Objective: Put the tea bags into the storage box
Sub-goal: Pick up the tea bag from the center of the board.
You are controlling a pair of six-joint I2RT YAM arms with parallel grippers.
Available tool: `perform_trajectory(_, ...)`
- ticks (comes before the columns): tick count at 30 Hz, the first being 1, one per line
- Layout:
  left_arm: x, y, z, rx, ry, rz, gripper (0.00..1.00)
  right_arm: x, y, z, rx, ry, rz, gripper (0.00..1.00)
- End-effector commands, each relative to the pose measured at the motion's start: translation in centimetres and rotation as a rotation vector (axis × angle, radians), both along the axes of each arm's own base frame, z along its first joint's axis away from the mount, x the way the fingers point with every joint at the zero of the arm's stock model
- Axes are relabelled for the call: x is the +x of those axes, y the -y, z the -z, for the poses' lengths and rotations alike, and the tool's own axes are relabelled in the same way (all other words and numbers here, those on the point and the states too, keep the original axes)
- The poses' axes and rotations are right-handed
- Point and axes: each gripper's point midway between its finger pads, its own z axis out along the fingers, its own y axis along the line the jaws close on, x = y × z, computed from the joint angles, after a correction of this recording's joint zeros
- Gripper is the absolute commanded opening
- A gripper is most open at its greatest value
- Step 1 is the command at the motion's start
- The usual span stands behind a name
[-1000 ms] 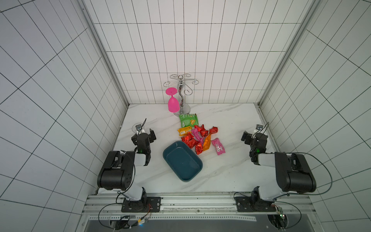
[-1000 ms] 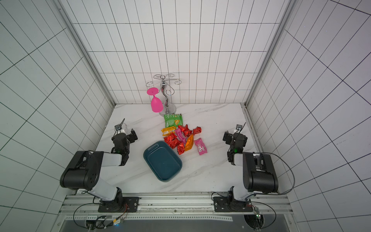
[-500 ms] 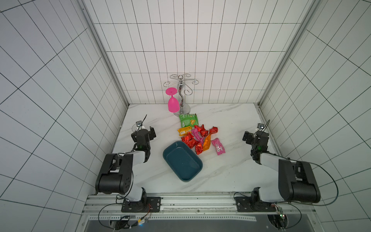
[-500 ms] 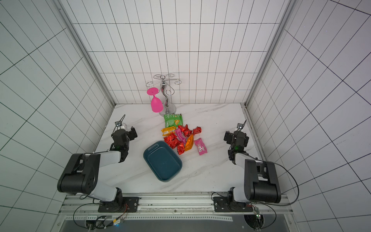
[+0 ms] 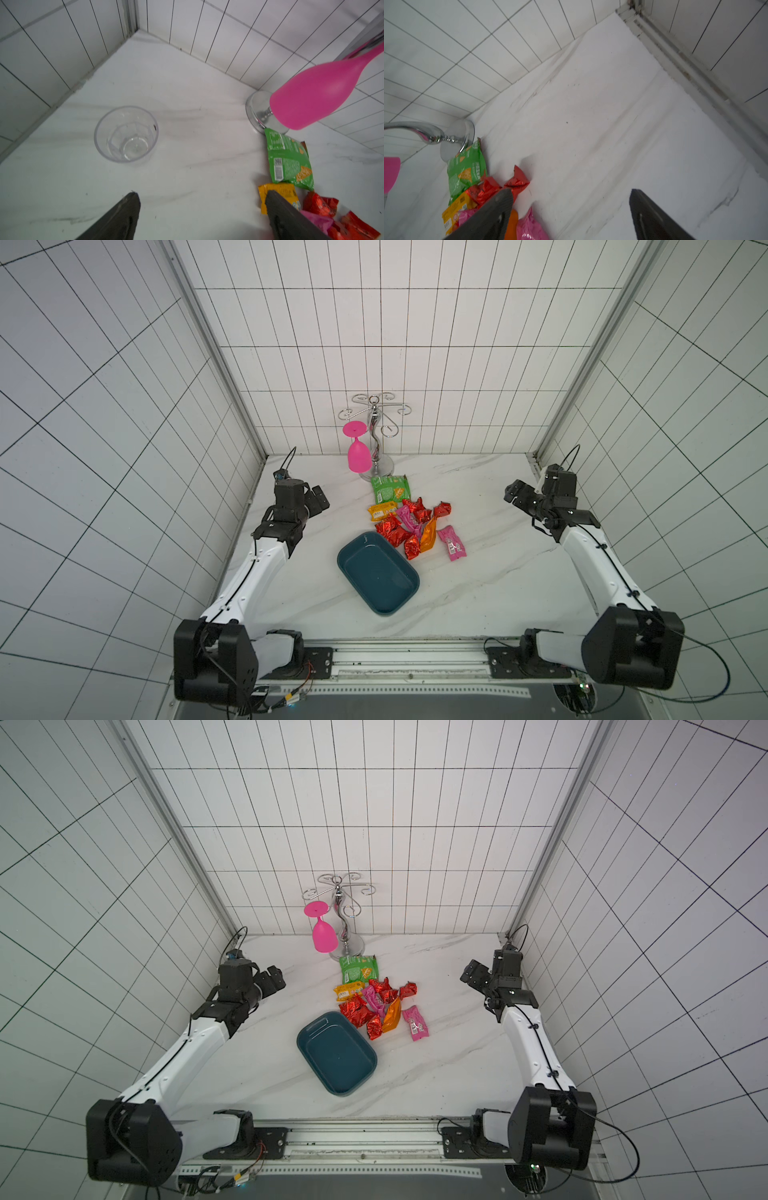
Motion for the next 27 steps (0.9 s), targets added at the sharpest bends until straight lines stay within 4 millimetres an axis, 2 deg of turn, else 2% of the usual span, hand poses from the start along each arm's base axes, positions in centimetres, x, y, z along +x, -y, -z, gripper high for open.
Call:
perform_trajectory(1, -6.3, 3.0, 3.4, -0.161, -0.264, 0.056, 0.97, -5.6, -4.6, 2.5, 0.054, -0.267, -0.144, 0.90)
perform_trajectory(5, -9.6, 5.4, 2.6, -0.196, -0.278, 0.113, 0.97, -9.0, -7.9, 3.7, -0.009, -0.341, -0.289, 0.88)
perform_trajectory(7, -10.7, 6.1, 2.4, -0.218, -0.273, 0.119, 0.97, -9.8, -8.8, 4.5, -0.055, -0.361, -0.337, 0.88)
perform_trajectory(10, -12.2, 6.3, 3.3, -0.262, -0.297, 0.111, 0.97, -10.3, -10.1, 6.0, -0.113, -0.394, -0.389, 0.87)
perform_trajectory(14, -13.7, 6.6, 5.1, -0.267, -0.365, 0.138, 0.98, -9.5, -11.8, 7.9, -0.187, -0.408, -0.440, 0.86)
perform_trajectory(20, -14.4, 7.1, 6.3, -0.254, -0.435, 0.186, 0.98, -6.3, -14.8, 9.9, -0.269, -0.399, -0.521, 0.85)
perform_trajectory(27, -14.3, 7.2, 6.3, -0.286, -0.414, 0.162, 0.98, -3.9, -14.6, 13.3, -0.410, -0.438, -0.540, 0.83)
